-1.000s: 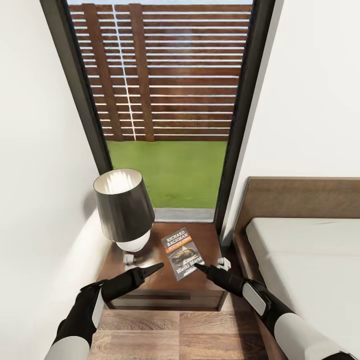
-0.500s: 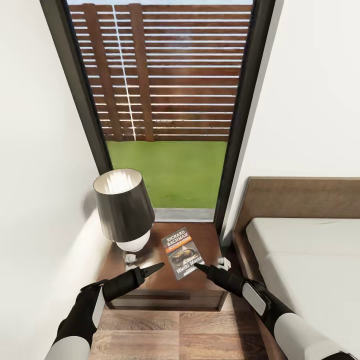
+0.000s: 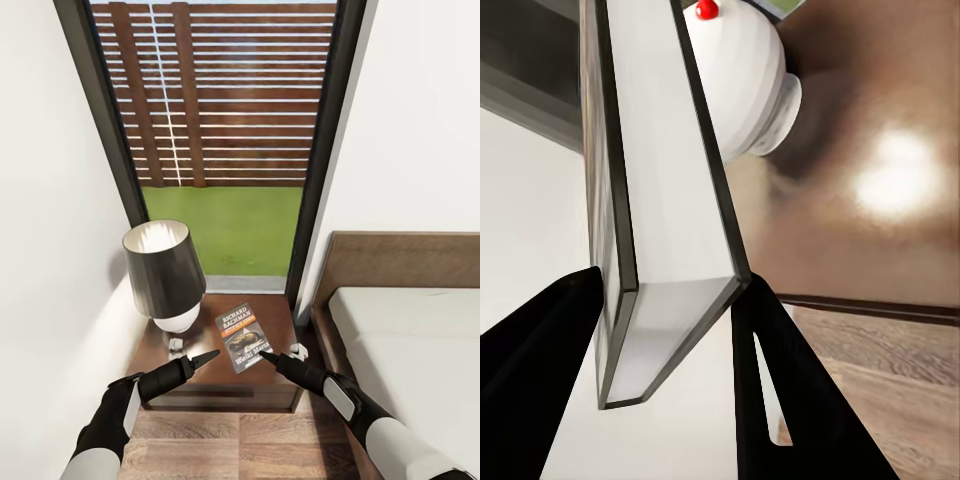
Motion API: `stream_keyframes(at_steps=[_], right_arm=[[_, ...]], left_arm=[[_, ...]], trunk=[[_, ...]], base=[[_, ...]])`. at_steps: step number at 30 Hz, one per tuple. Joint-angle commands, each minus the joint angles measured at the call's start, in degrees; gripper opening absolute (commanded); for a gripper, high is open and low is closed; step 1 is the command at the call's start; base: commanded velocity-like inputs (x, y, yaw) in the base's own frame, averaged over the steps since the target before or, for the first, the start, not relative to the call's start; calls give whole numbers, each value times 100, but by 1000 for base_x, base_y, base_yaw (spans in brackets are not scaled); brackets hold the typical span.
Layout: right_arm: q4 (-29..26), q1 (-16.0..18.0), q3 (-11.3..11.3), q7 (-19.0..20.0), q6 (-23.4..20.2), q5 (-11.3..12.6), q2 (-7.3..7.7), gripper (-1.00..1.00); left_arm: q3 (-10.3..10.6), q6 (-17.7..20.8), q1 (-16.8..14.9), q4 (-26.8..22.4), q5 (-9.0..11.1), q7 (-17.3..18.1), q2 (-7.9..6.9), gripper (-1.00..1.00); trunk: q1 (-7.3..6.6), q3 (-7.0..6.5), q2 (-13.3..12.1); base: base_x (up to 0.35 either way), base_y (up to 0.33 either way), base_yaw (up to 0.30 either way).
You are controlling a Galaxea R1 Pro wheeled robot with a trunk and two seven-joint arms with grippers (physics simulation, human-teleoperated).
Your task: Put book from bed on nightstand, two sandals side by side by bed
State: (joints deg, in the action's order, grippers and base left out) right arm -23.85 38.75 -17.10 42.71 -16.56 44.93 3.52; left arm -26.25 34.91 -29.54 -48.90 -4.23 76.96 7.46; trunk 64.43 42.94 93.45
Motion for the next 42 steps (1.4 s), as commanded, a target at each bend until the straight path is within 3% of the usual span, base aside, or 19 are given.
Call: stream_keyframes(at_steps=[1, 8, 16, 42], right_arm=[[-5, 5, -22, 1, -50, 69, 6, -100], [-12, 2, -22, 14, -49, 77, 9, -100], [-14, 1, -22, 27, -54, 77, 9, -100], [-13, 1, -30, 19, -49, 77, 6, -100]], left_arm=[[-29, 60, -6, -5, -44, 41, 9, 100], [-29, 60, -5, 14, -44, 38, 9, 100], [-34, 60, -6, 20, -43, 38, 10, 100], [-29, 60, -7, 21, -51, 38, 10, 100]], trunk=[[22, 23, 44], [176, 149, 325], [176, 149, 325], [747, 616, 1368]], base=[[0, 0, 0], [0, 0, 0], [0, 0, 0], [0, 0, 0]])
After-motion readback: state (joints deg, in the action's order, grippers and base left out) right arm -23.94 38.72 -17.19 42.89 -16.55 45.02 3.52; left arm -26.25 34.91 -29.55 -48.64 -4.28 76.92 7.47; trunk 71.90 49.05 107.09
